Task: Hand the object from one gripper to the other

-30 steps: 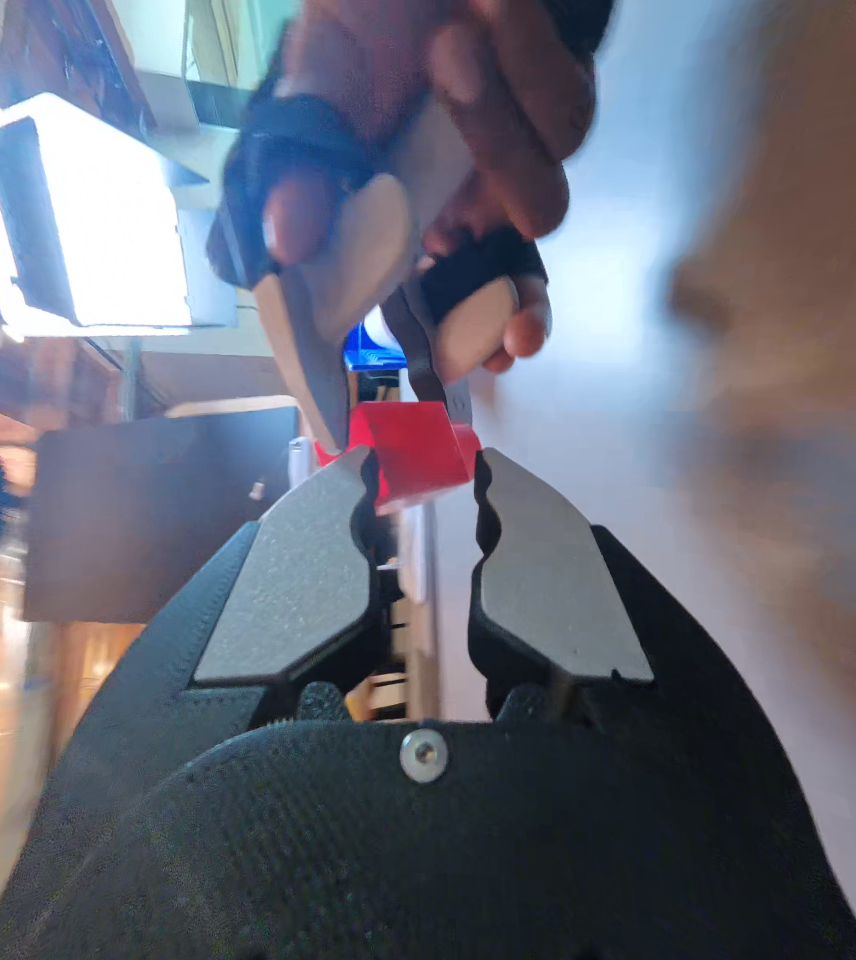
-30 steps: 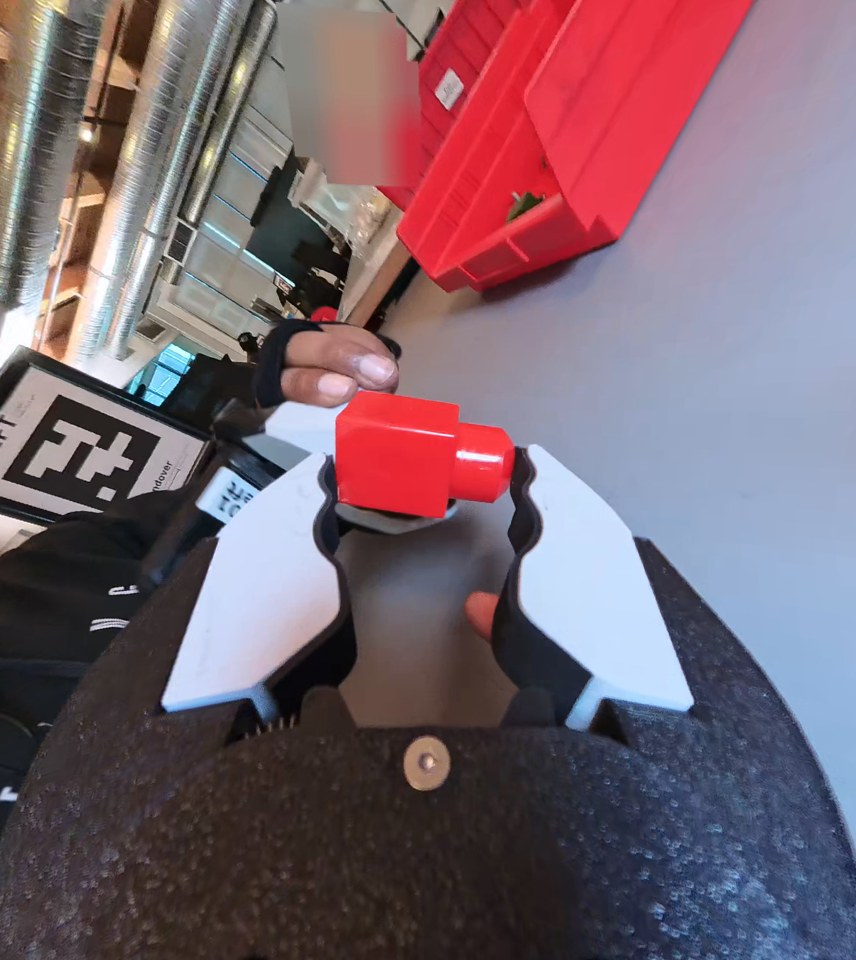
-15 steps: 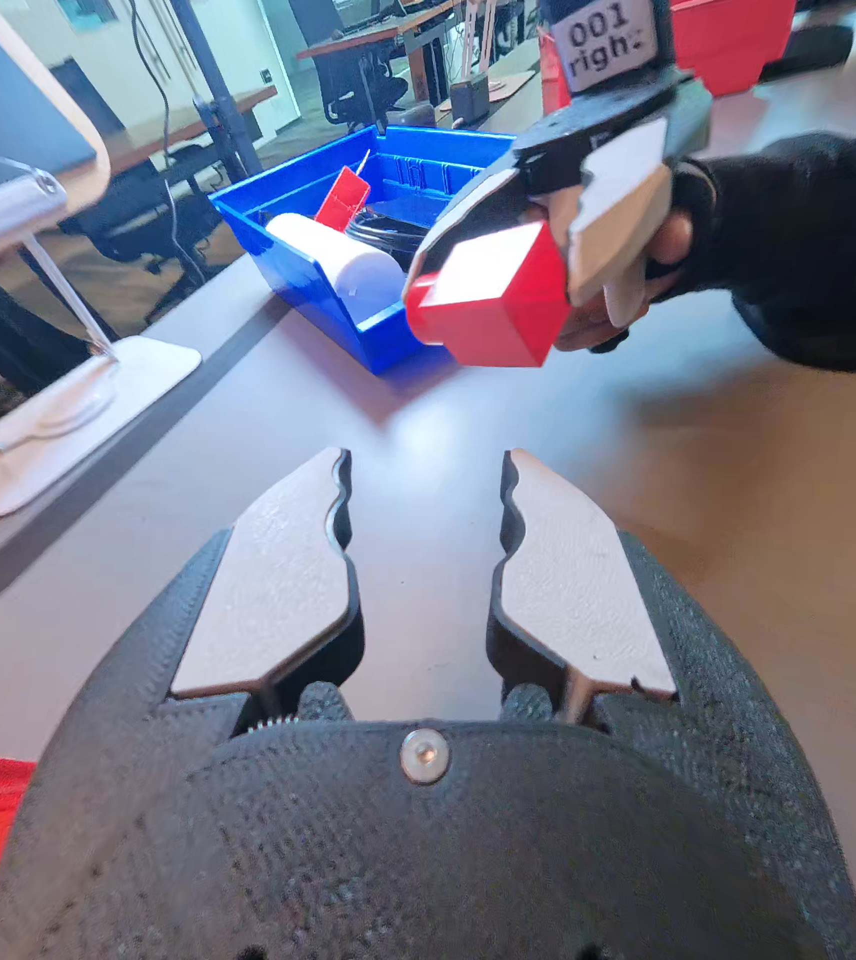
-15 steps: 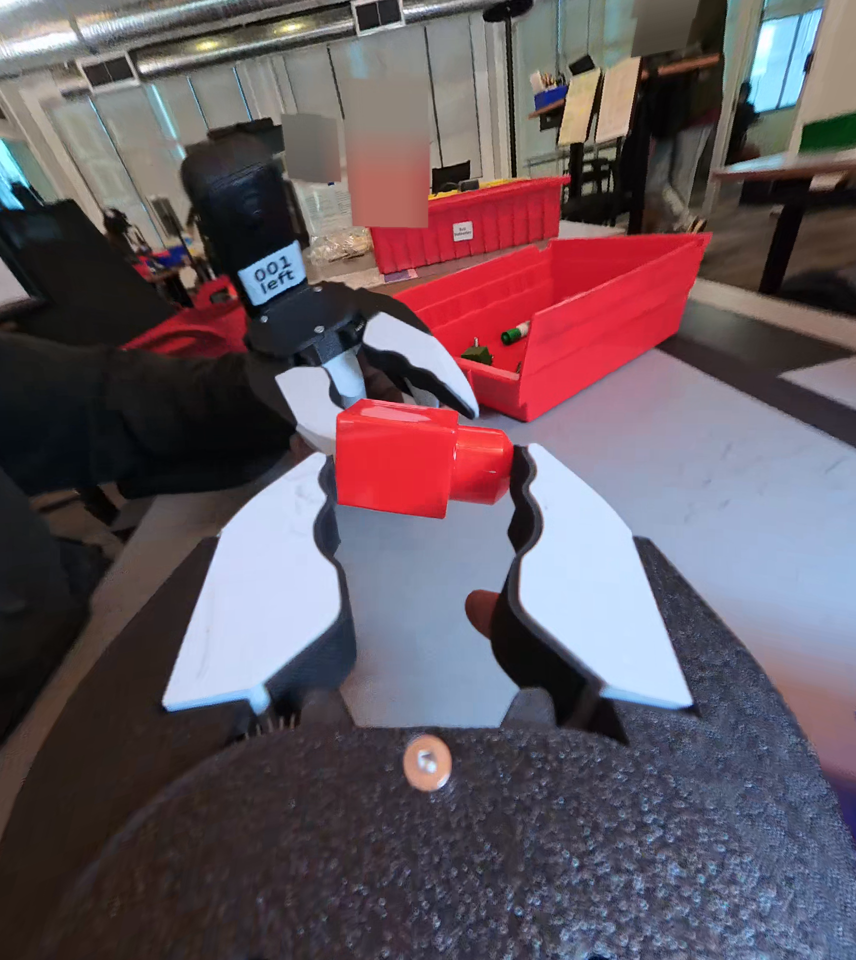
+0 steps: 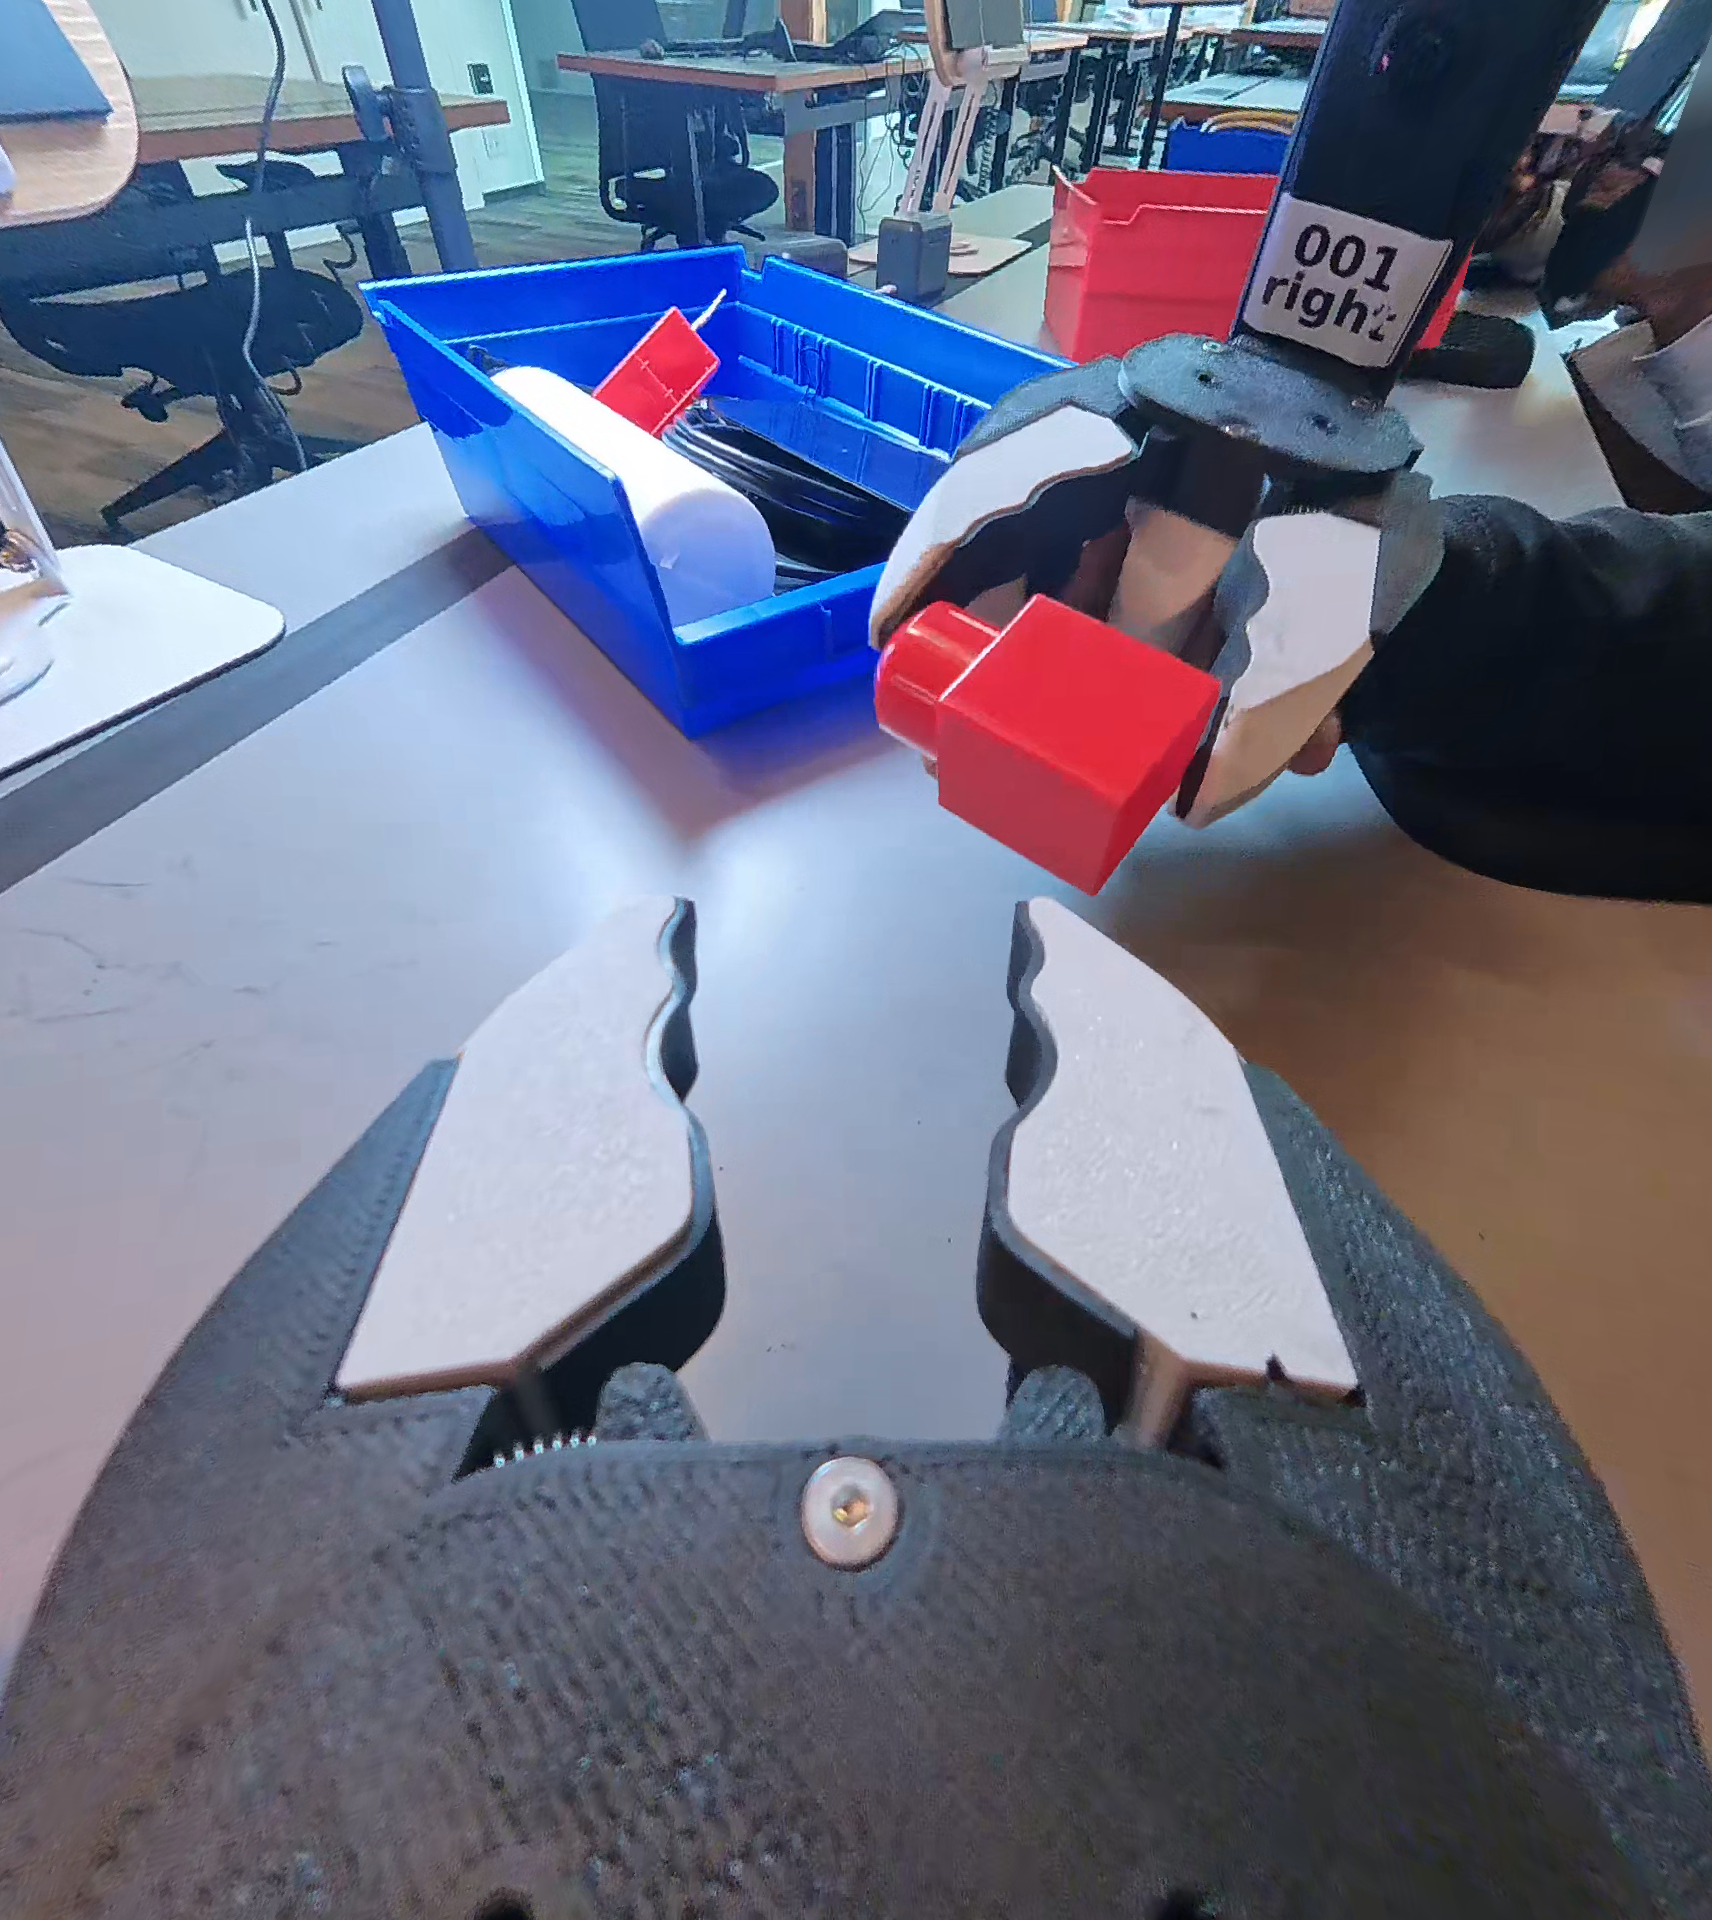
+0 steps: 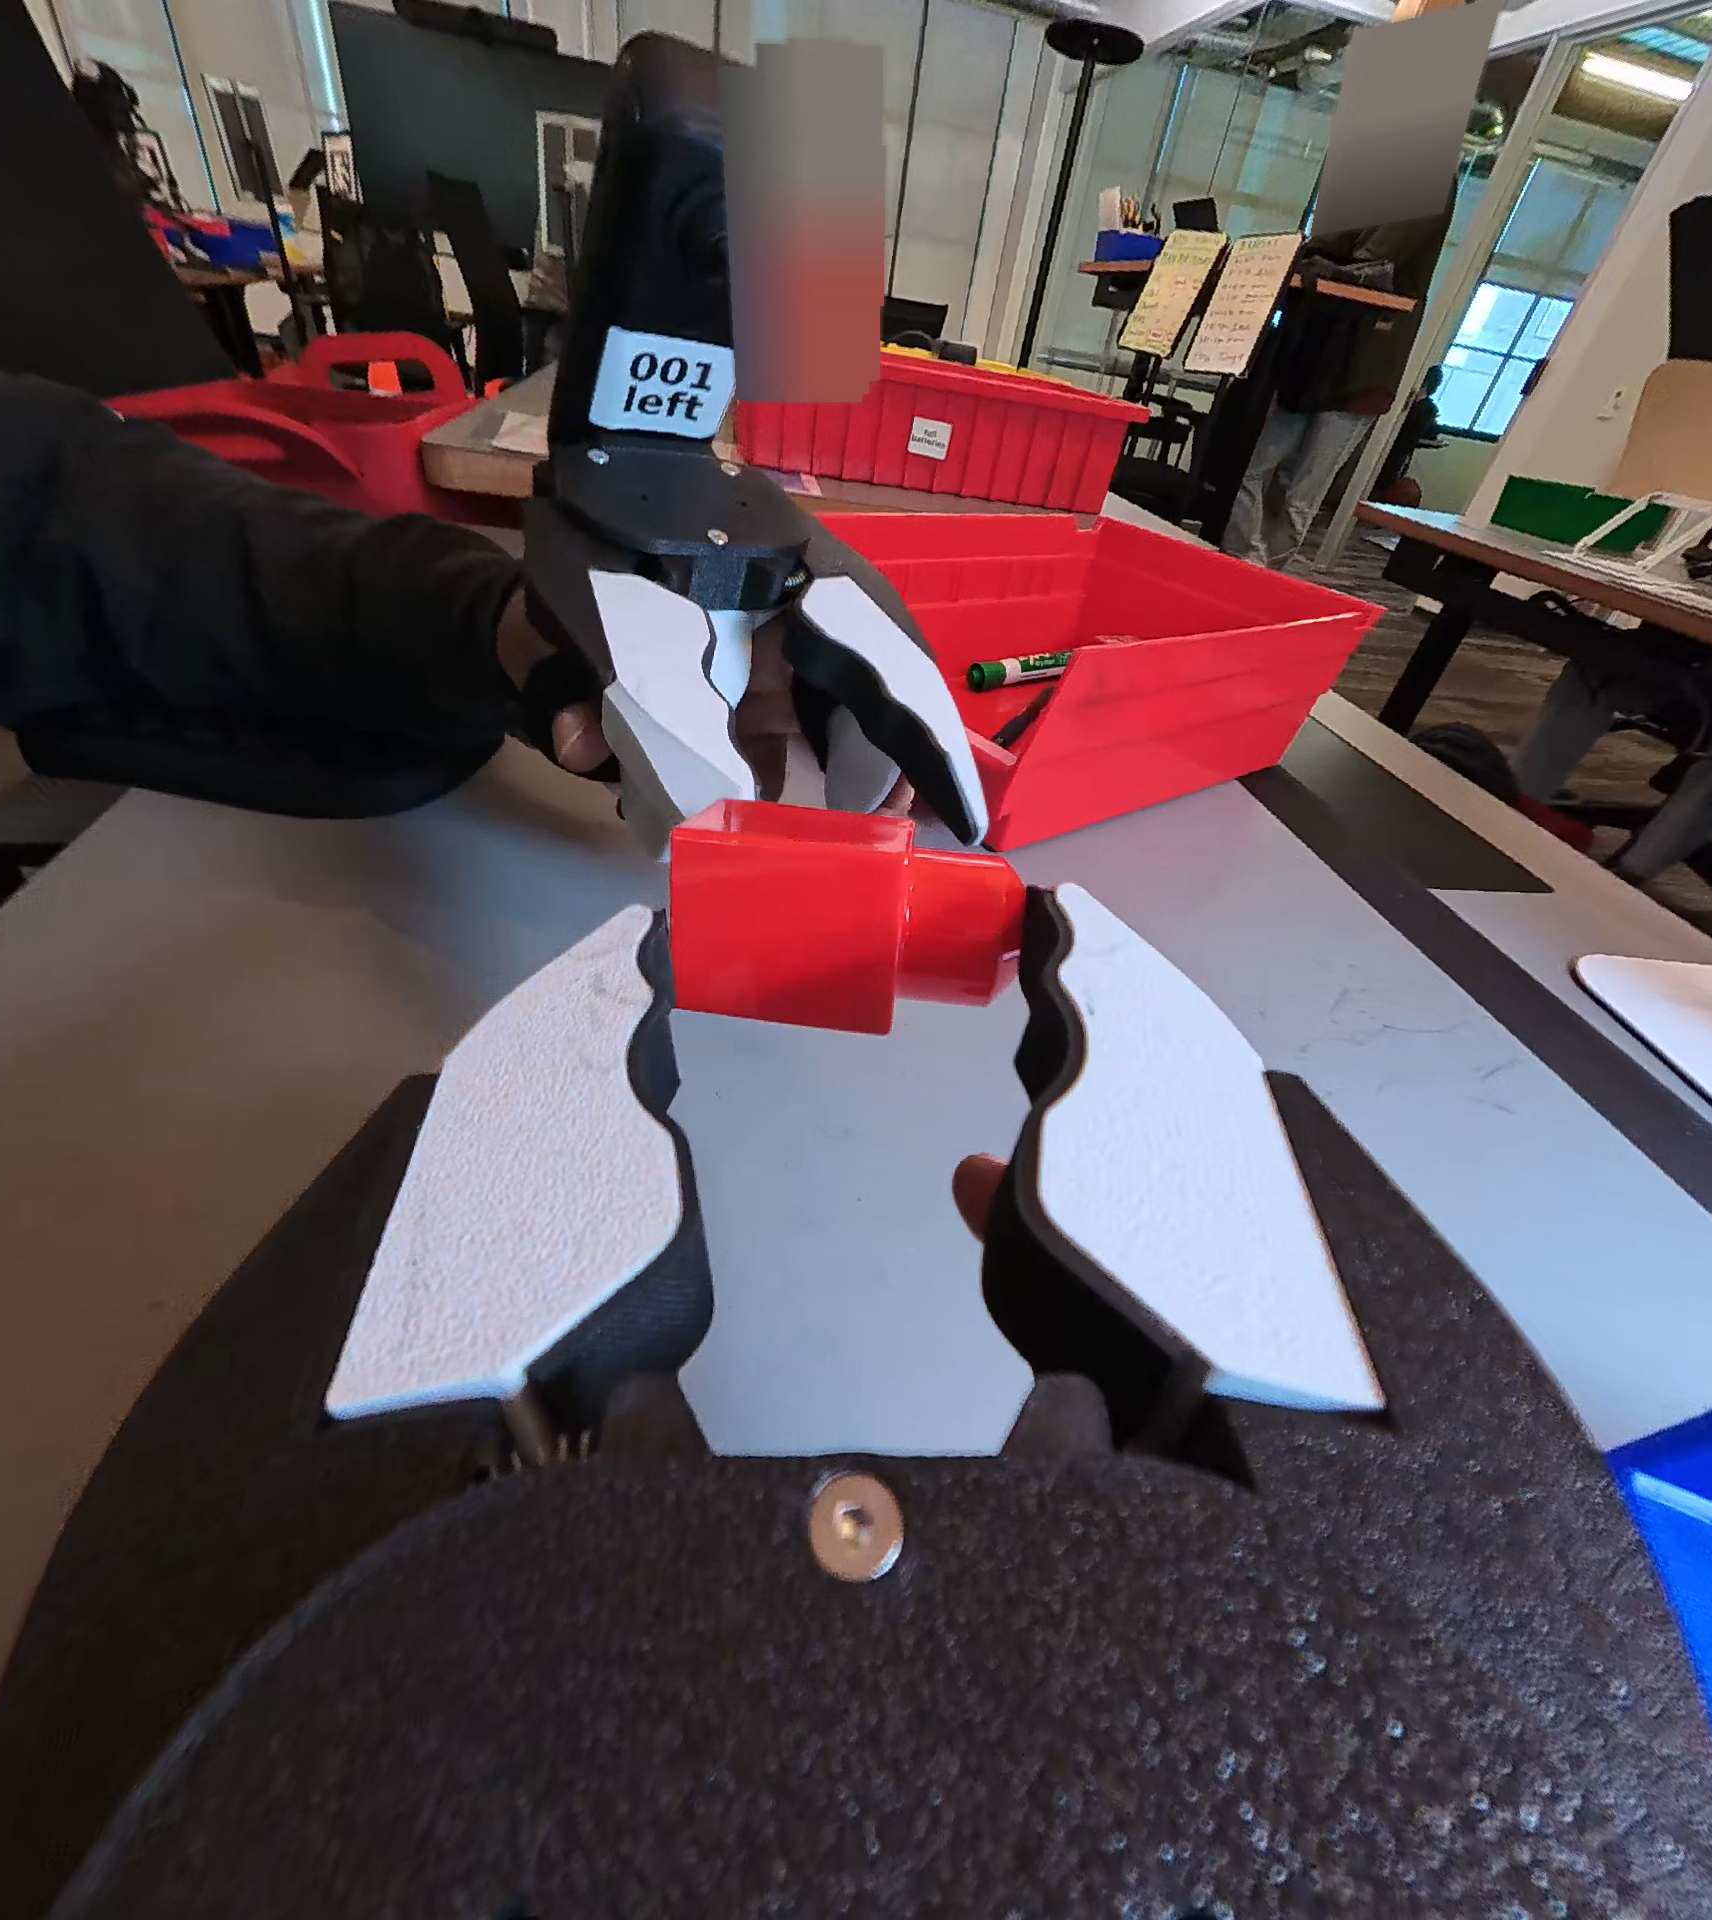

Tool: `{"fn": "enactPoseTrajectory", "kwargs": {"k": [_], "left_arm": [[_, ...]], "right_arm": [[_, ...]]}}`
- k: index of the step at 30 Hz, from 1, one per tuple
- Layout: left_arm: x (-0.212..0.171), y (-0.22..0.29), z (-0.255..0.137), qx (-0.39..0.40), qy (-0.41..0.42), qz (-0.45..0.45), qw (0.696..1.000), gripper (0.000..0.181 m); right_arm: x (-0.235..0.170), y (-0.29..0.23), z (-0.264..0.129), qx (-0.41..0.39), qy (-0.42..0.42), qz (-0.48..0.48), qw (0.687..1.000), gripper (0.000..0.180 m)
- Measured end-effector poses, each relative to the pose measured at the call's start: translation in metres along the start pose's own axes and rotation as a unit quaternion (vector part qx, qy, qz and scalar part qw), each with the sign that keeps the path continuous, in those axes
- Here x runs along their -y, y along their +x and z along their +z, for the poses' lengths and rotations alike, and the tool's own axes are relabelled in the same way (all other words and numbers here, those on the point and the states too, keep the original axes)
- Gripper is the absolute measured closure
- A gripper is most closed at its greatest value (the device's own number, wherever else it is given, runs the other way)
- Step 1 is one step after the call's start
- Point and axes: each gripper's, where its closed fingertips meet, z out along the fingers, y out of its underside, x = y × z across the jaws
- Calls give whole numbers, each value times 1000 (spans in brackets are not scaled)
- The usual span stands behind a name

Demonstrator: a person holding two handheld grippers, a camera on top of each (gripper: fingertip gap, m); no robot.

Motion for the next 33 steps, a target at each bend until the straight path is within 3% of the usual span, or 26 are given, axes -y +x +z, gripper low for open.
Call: {"fn": "enactPoseTrajectory", "kwargs": {"k": [8,15,18,20,24,26,29,32,33], "left_arm": [[5,10,-1,-73,22,-104,992,122],[13,26,-5,-205,42,-267,941,113],[9,42,-3,-250,20,-286,925,121],[6,46,0,-250,14,-278,927,135],[10,23,0,-176,40,-258,949,139],[9,9,-1,-125,49,-230,964,140],[3,-3,0,-40,27,-87,995,140],[3,9,3,-16,18,35,999,140],[3,16,4,-20,16,53,998,140]], "right_arm": [[-4,-5,6,-25,-35,-96,994,115],[-4,-12,13,-51,-65,-201,976,115],[0,-22,21,-54,-65,-237,968,115],[1,-20,22,-72,-76,-252,962,115],[-3,0,20,-118,-107,-176,971,112],[-1,3,20,-108,-98,-61,987,109],[3,1,21,-55,-73,157,983,106],[1,-2,23,-33,-67,229,971,113],[1,-5,25,-26,-67,241,968,128]]}}
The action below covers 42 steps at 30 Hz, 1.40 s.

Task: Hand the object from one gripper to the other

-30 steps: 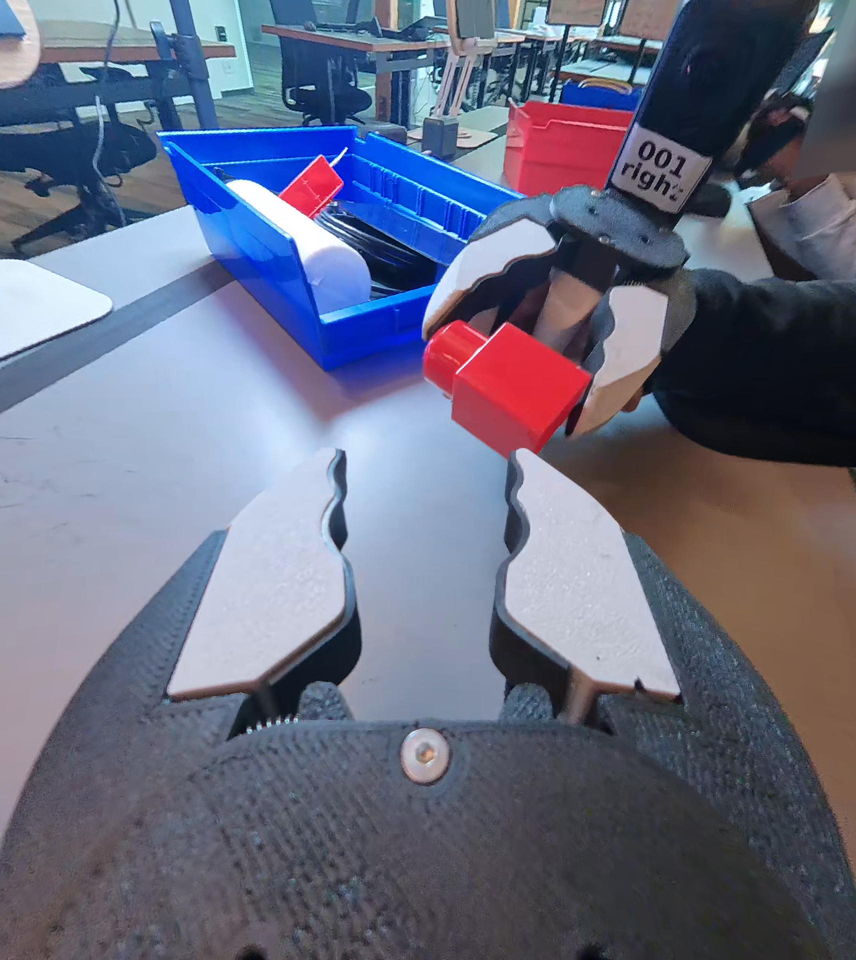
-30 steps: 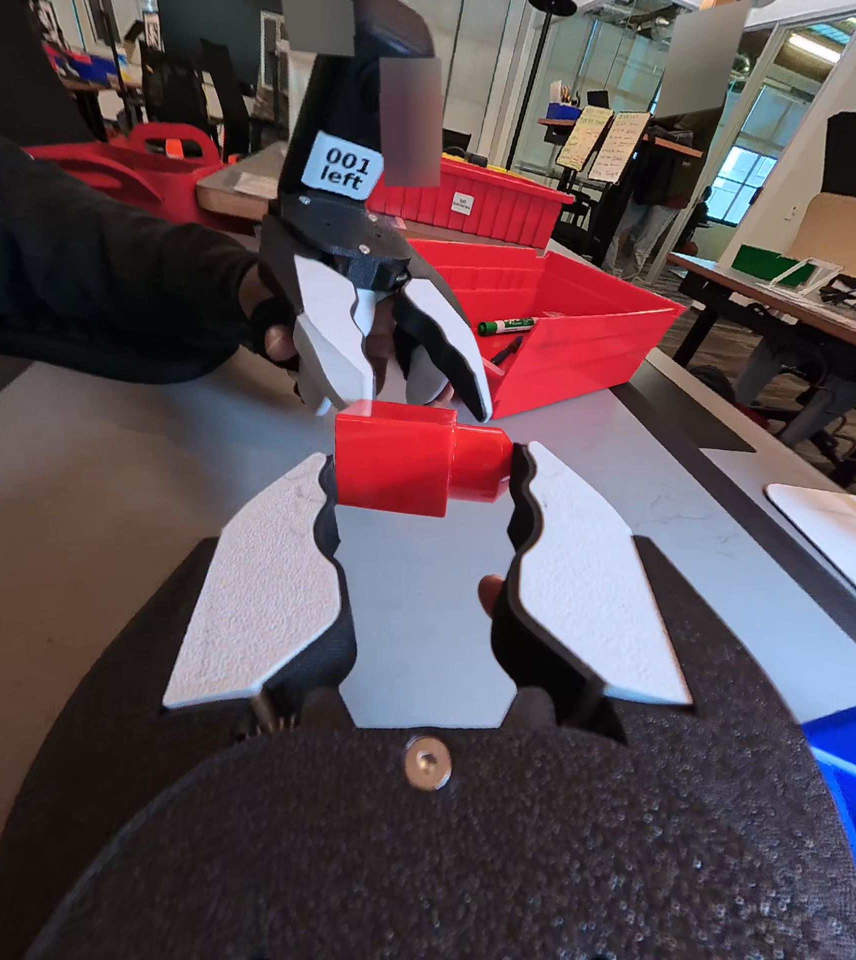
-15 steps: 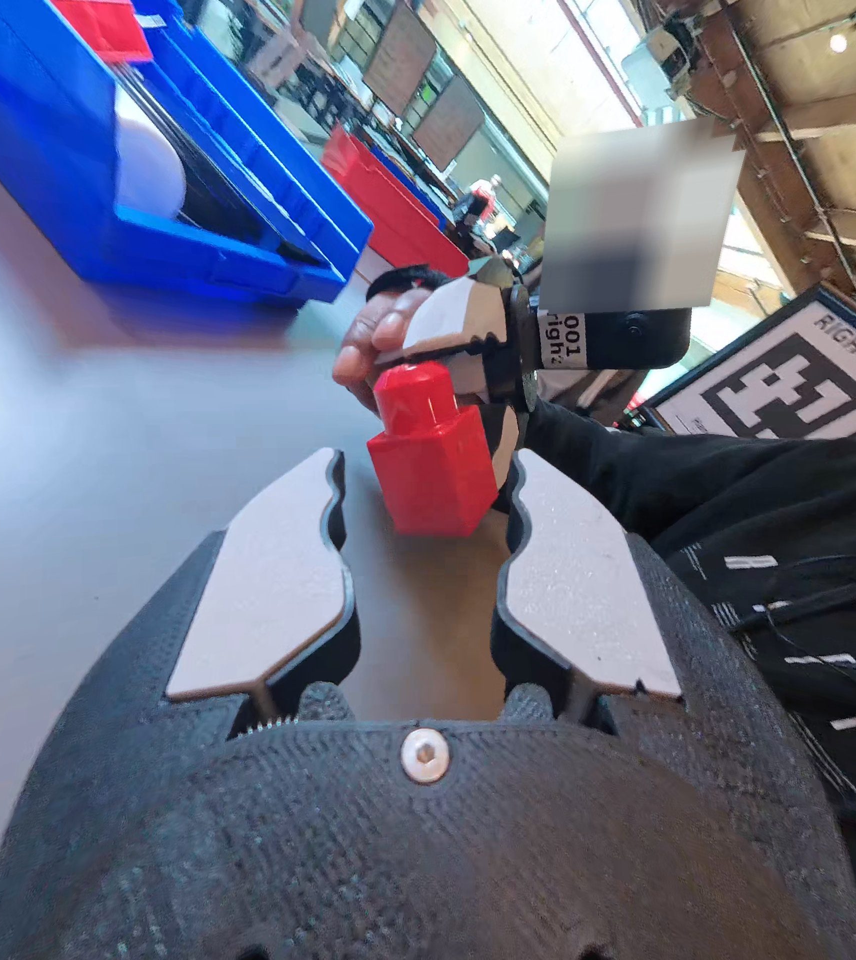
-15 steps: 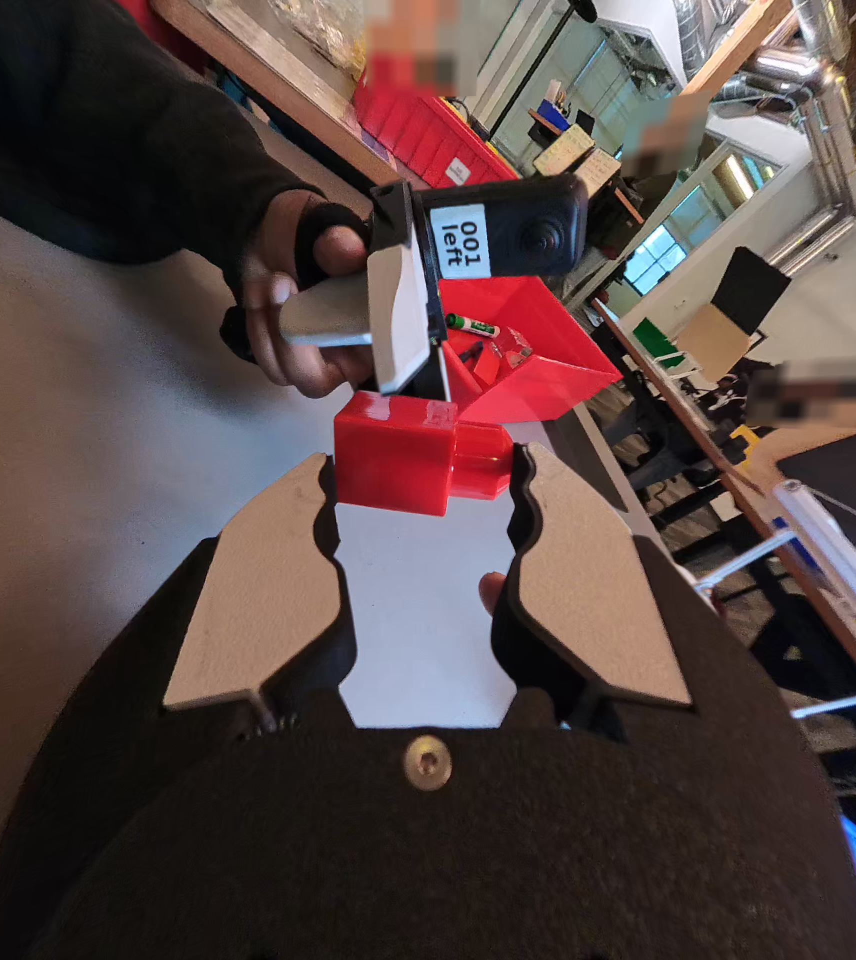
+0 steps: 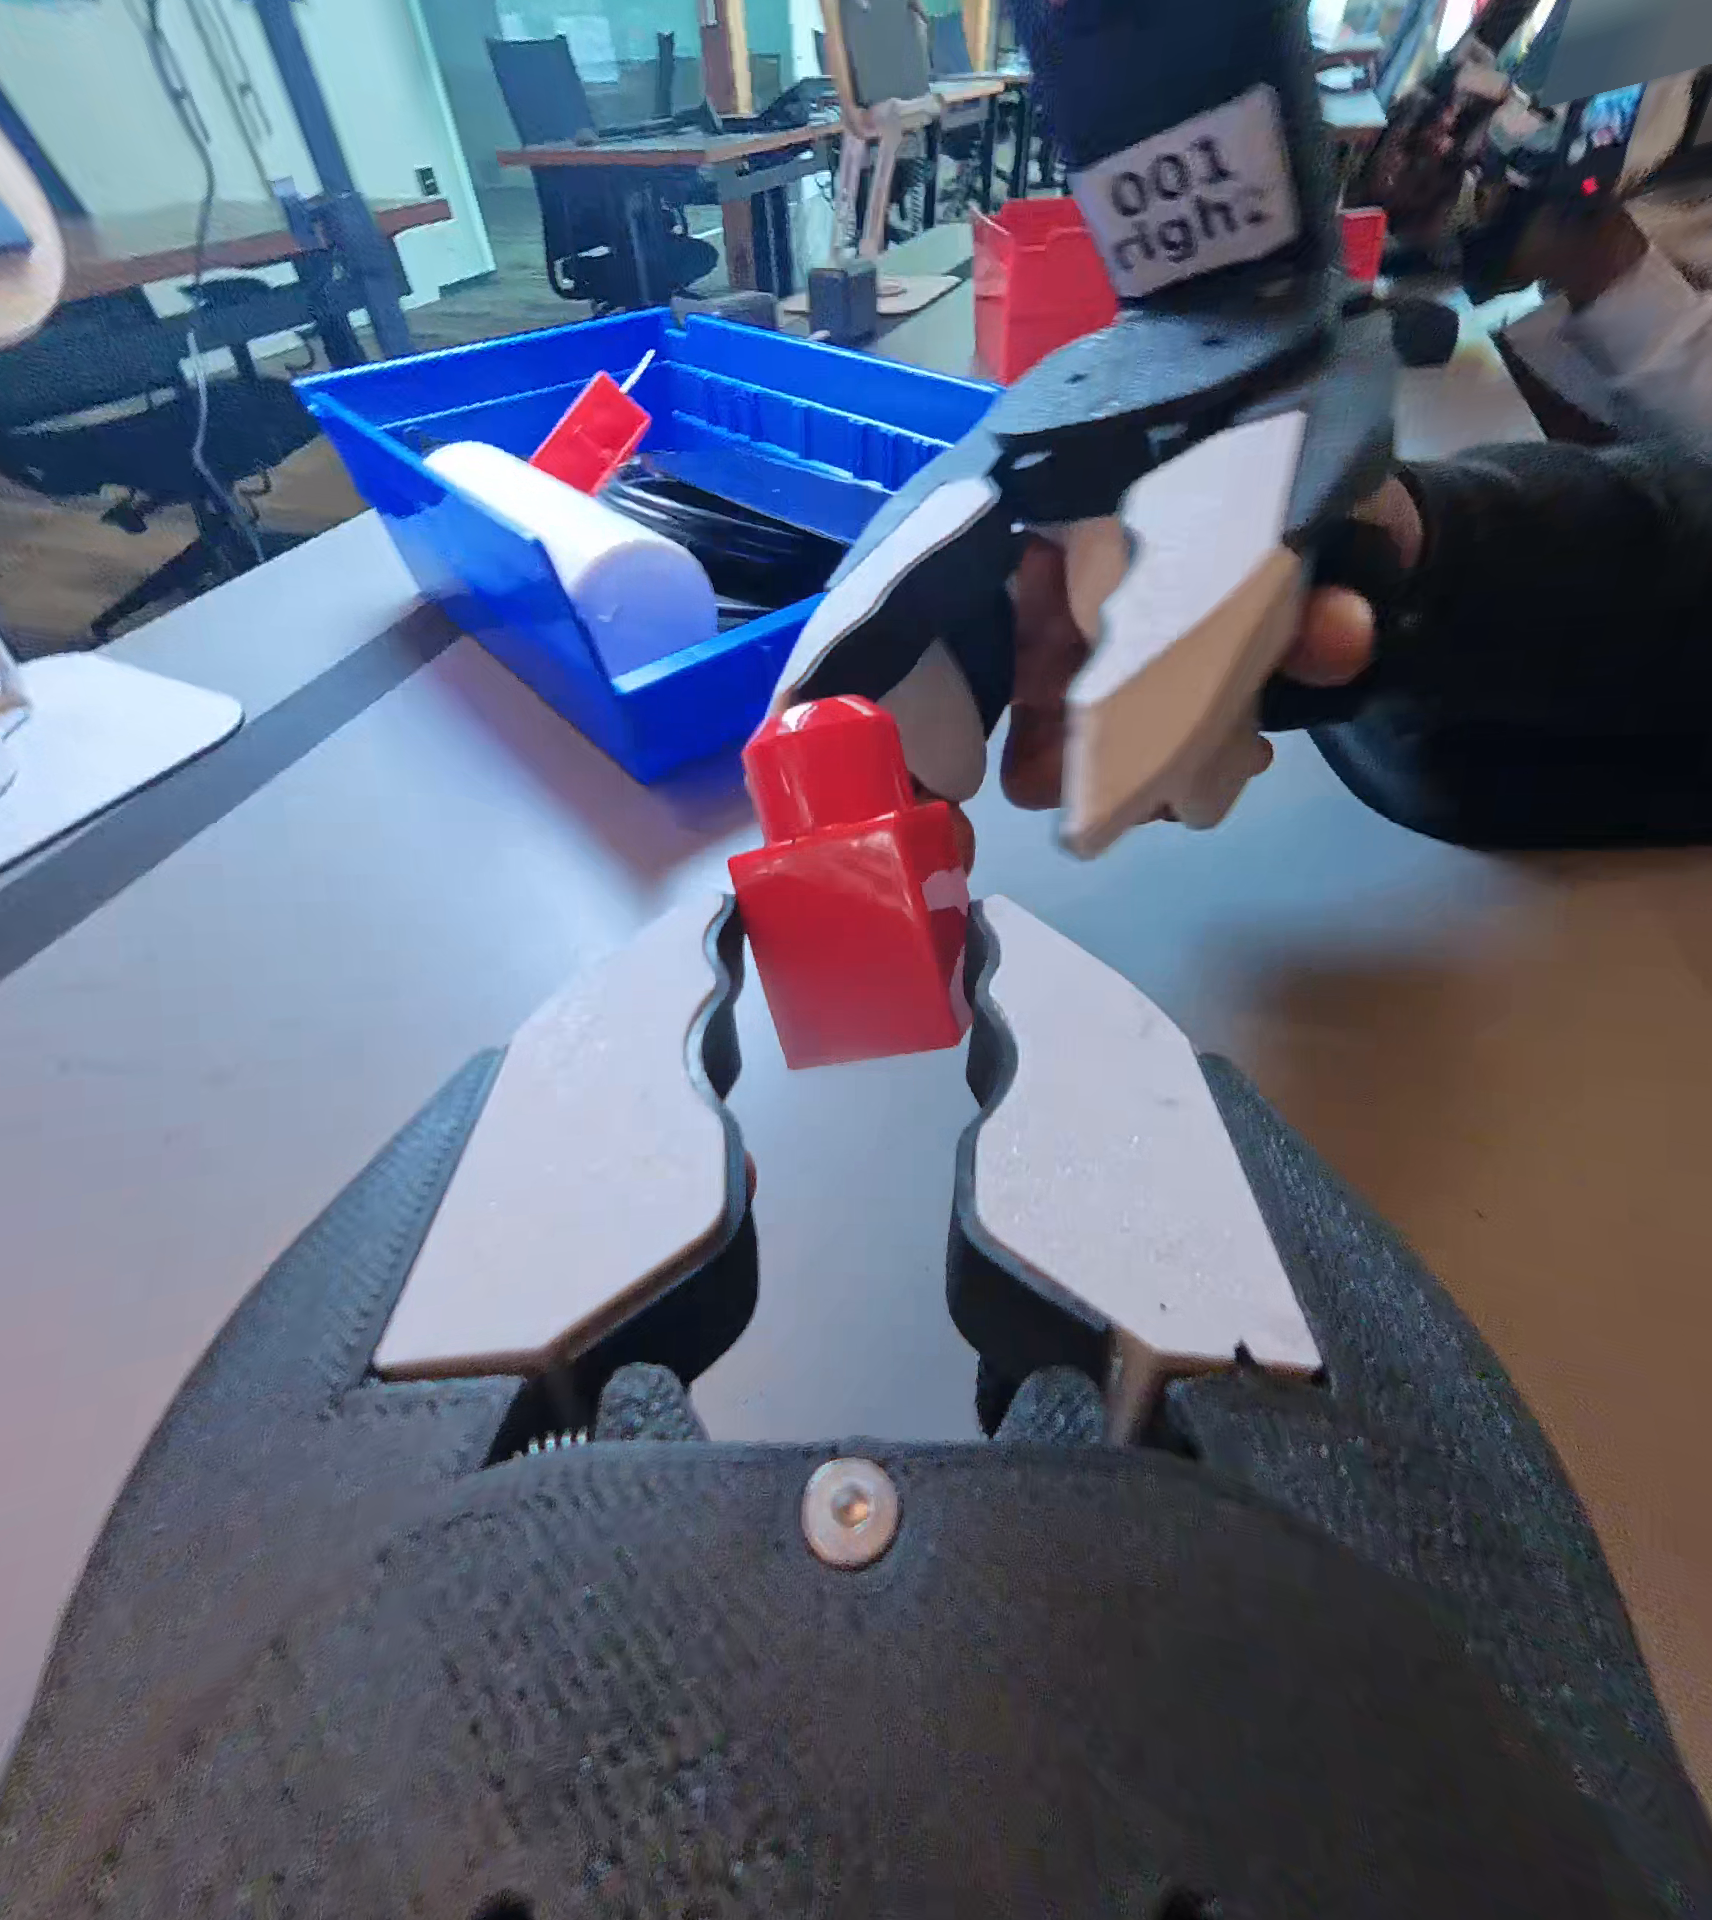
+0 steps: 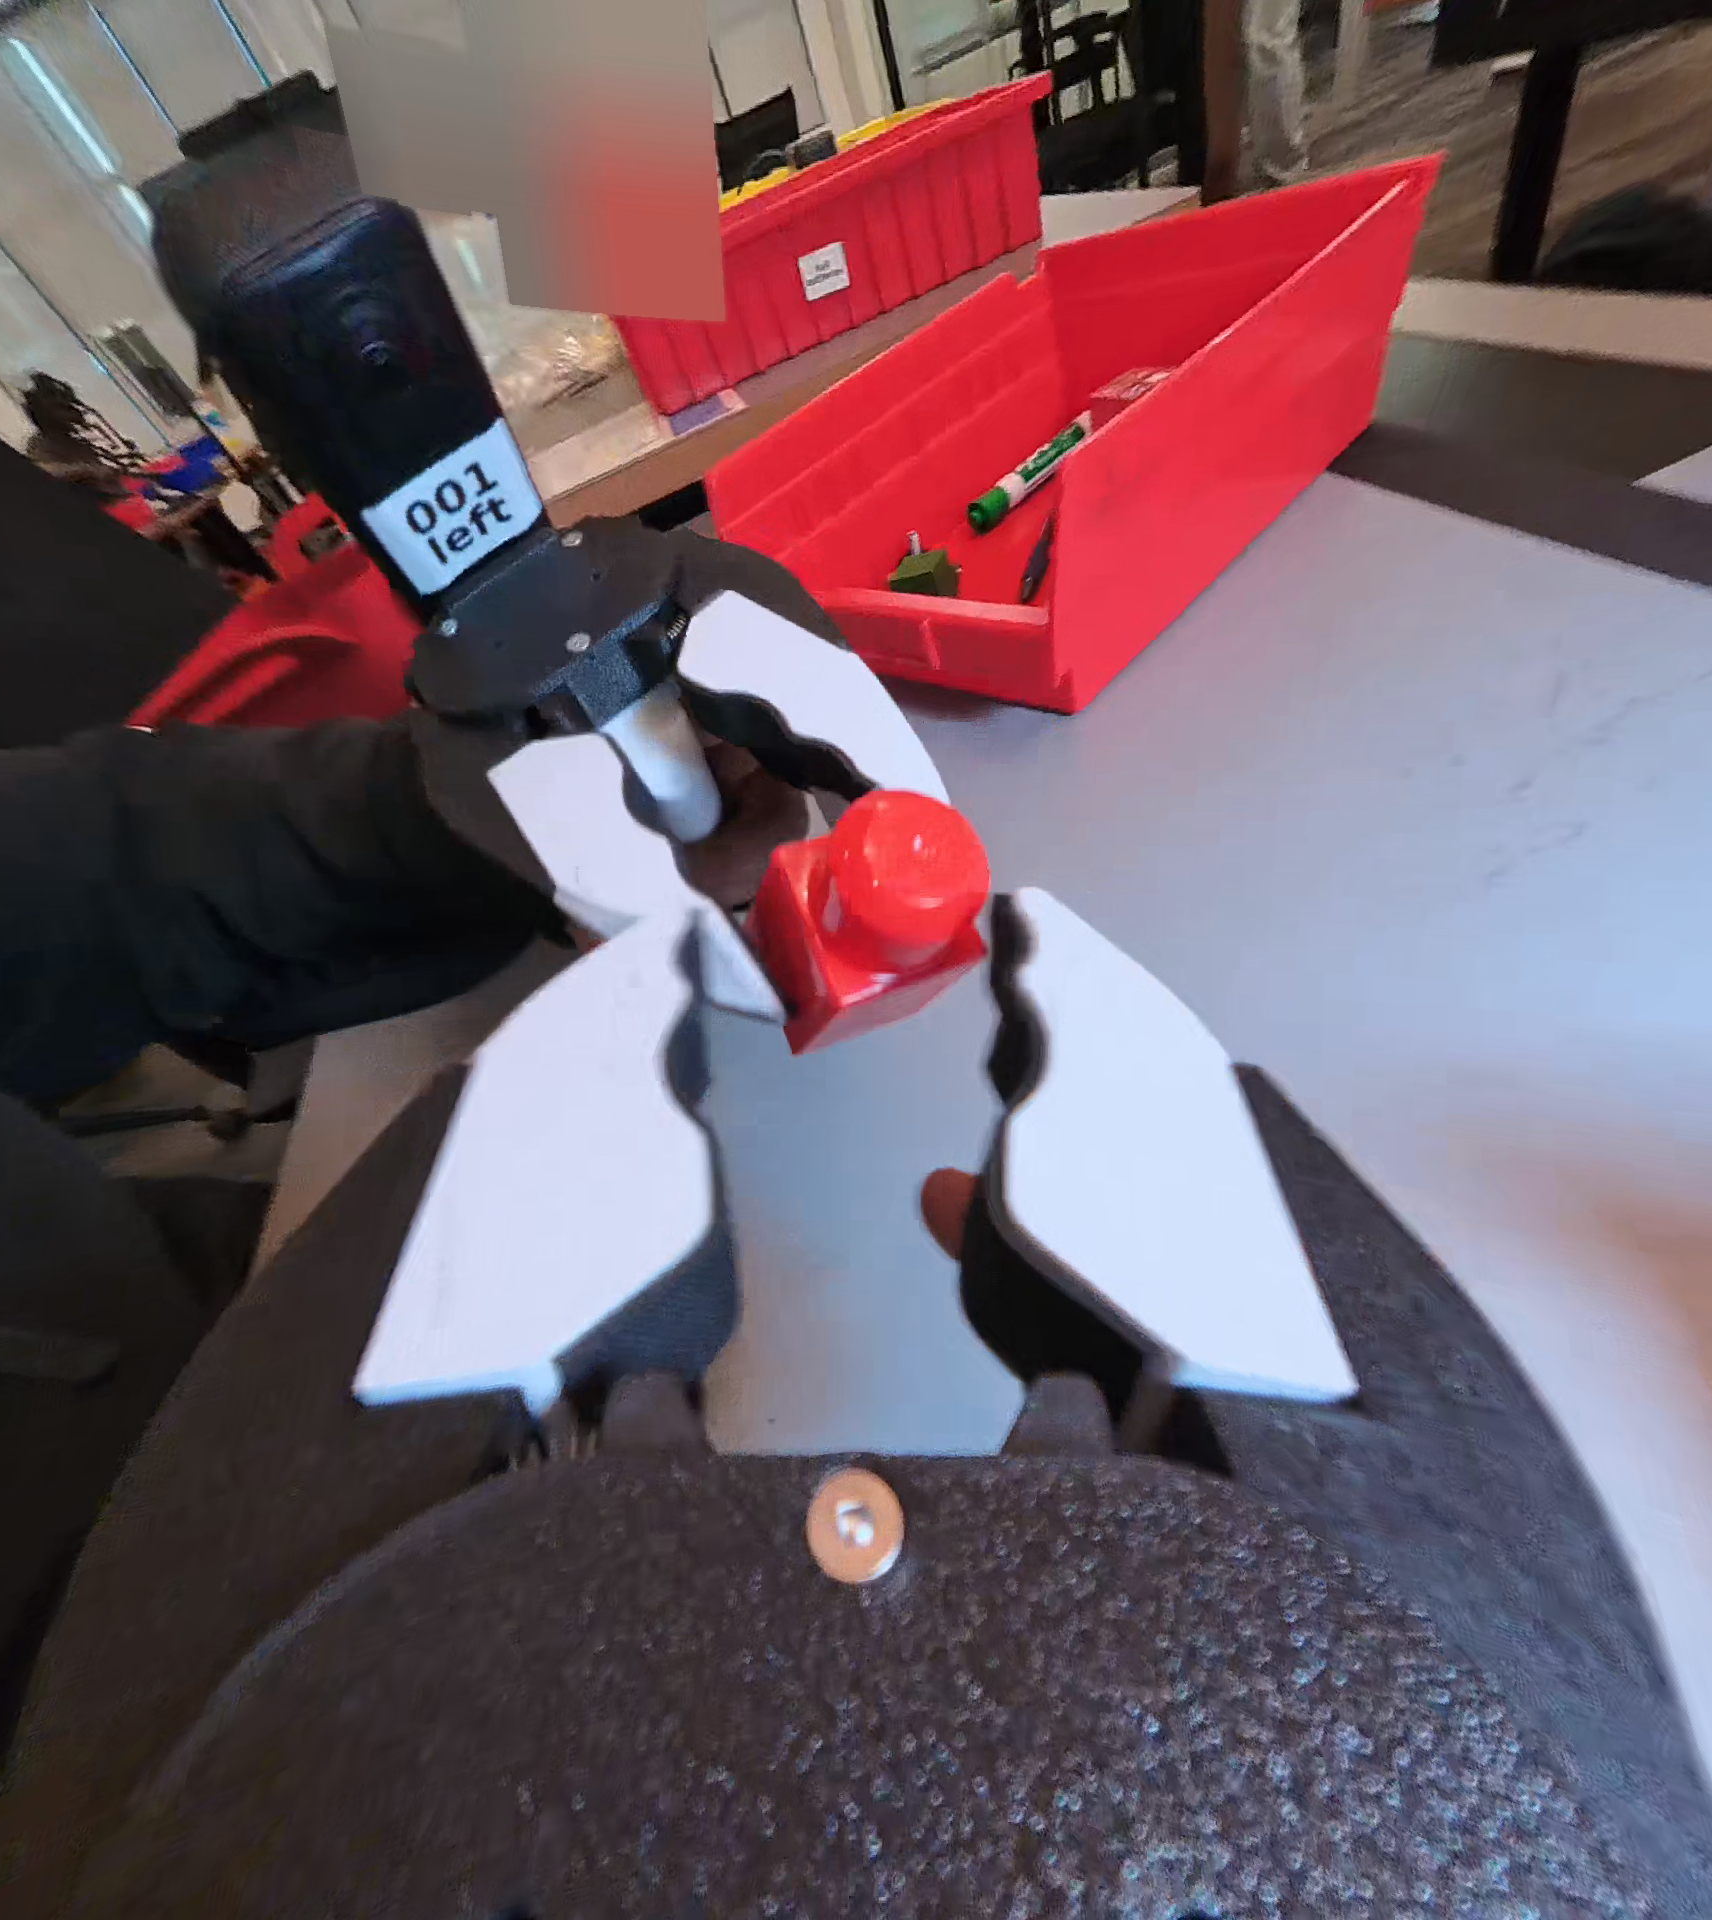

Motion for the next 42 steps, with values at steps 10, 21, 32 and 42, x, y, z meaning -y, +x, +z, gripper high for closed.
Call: {"fn": "enactPoseTrajectory", "kwargs": {"k": [10,21,32,42], "left_arm": [[39,-50,-42,77,70,-48,993,126],[66,-134,-138,240,48,-29,969,127],[-14,-229,-241,307,-216,-82,923,134],[-107,-247,-227,152,-532,105,826,143]], "right_arm": [[82,112,-131,-353,-32,-141,924,148],[17,258,-198,-440,-269,-22,857,147],[88,157,-168,-404,-75,-176,894,130],[-7,67,-92,-229,-83,-145,959,133]]}}
